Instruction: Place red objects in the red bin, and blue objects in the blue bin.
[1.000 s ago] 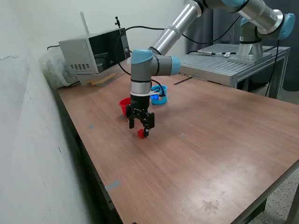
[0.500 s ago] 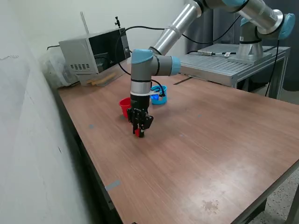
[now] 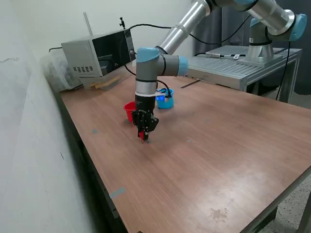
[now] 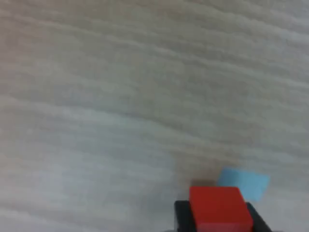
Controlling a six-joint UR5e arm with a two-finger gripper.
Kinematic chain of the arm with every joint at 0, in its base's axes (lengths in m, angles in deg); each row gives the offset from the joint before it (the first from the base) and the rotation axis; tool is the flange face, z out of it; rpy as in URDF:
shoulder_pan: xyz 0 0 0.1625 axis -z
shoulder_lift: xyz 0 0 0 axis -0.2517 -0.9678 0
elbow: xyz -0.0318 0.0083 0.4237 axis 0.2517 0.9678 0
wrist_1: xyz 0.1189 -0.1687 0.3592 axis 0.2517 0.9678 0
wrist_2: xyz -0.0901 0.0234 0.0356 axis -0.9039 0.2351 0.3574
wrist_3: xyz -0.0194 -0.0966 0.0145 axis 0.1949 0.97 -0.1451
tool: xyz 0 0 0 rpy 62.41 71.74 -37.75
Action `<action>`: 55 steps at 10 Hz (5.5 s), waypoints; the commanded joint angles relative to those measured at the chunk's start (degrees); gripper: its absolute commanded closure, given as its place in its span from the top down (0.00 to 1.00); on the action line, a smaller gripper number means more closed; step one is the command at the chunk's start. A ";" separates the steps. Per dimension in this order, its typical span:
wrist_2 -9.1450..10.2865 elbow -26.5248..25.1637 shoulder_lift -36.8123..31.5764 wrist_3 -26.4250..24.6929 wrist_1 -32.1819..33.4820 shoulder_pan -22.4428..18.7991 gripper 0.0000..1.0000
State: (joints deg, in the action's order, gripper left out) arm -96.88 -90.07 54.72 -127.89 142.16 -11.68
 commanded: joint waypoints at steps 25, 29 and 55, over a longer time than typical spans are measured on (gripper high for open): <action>-0.83 -13.72 -16.26 4.35 -2.57 12.74 0.00; -0.92 -13.72 -16.26 4.35 -2.57 12.74 0.00; -9.00 -27.25 -66.95 -3.63 -47.87 -1.21 1.00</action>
State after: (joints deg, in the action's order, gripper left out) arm -102.86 -116.62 -2.46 -126.88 108.40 -7.79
